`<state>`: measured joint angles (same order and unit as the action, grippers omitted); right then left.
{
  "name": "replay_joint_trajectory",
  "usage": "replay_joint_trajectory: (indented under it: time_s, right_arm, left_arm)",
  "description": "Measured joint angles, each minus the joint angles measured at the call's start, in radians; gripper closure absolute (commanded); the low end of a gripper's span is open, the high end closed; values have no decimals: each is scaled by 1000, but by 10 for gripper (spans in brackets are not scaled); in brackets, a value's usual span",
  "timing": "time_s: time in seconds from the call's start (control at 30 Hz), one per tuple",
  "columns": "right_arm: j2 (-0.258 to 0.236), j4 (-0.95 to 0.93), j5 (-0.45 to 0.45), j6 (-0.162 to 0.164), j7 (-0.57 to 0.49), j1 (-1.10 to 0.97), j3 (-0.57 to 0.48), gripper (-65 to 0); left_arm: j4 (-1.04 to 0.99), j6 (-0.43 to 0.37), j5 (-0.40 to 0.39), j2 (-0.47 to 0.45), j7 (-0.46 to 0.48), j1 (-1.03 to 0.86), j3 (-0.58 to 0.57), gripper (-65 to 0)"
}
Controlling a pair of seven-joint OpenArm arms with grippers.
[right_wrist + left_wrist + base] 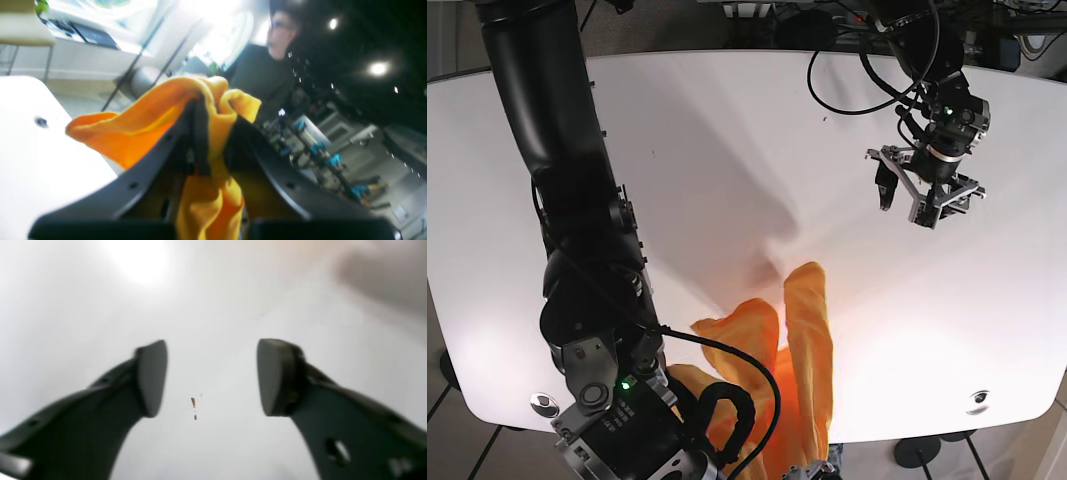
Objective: Fold the T-shirt properly
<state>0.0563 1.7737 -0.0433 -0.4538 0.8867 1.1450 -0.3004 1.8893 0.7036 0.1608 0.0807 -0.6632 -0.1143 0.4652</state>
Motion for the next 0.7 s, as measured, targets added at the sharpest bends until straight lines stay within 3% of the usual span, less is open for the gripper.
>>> replay_joint_trajectory:
  time_s: [0.13, 0.3, 0.7]
  right_arm:
    - [-1, -1, 0, 0, 9, -13, 0, -19]
    - [-1, -3, 0, 0, 8, -24, 0, -19]
    - [-29, -8, 14, 0, 6, -85, 0, -19]
  left_arm:
    - [-34, -6, -4, -4, 2, 39, -132, -439]
    - [-119, -1, 0, -2, 2, 114, -217, -435]
    - [-100, -3, -3, 16, 3, 36, -284, -433]
